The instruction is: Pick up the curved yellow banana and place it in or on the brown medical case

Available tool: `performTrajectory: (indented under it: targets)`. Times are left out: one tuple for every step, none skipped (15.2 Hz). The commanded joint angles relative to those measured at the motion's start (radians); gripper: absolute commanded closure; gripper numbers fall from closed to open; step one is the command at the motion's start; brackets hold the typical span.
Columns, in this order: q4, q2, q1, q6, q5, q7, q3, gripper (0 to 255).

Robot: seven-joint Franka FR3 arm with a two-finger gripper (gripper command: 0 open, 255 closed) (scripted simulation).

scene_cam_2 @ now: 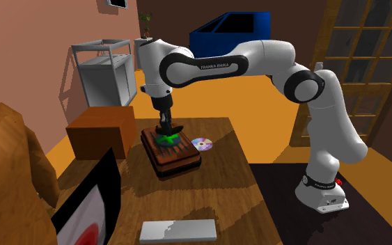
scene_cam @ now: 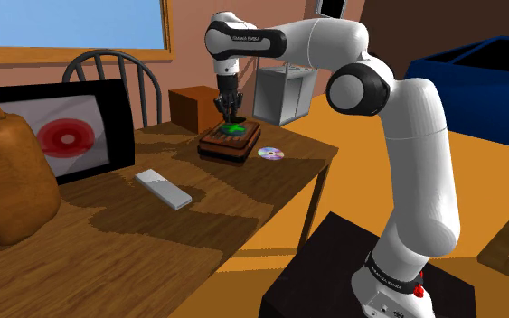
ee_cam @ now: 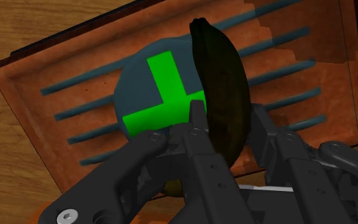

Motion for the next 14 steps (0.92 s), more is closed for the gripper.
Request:
performTrajectory:
  targets:
    - [-0.037,-0.005,0.002,0.032,0.0,0.003,0.001,255]
    - [-0.055,-0.008,0.002,0.047,-0.001,0.004,0.001,255]
    - [-0.066,-0.01,0.003,0.057,-0.001,0.004,0.001,255]
    - [-0.066,-0.01,0.003,0.057,-0.001,0.004,0.001,255]
    - [-0.066,-0.01,0.003,0.057,-0.001,0.004,0.001,255]
    - [-0.066,-0.01,0.003,0.057,-0.001,0.004,0.001,255]
    - [-0.066,-0.01,0.003,0.057,-0.001,0.004,0.001,255]
    - [-0.066,-0.01,0.003,0.057,-0.001,0.004,0.001,255]
    - [-0.066,-0.01,0.003,0.057,-0.001,0.004,0.001,255]
    - [-0.066,-0.01,0.003,0.057,-0.001,0.004,0.001,255]
    - [-0.066,-0.01,0.003,0.057,-0.001,0.004,0.001,0]
    - [-0.066,-0.01,0.003,0.057,-0.001,0.004,0.001,0]
    - [-0.066,-0.01,0.003,0.057,-0.001,0.004,0.001,0]
    - [-0.066,-0.01,0.003,0.057,-0.001,0.004,0.001,0]
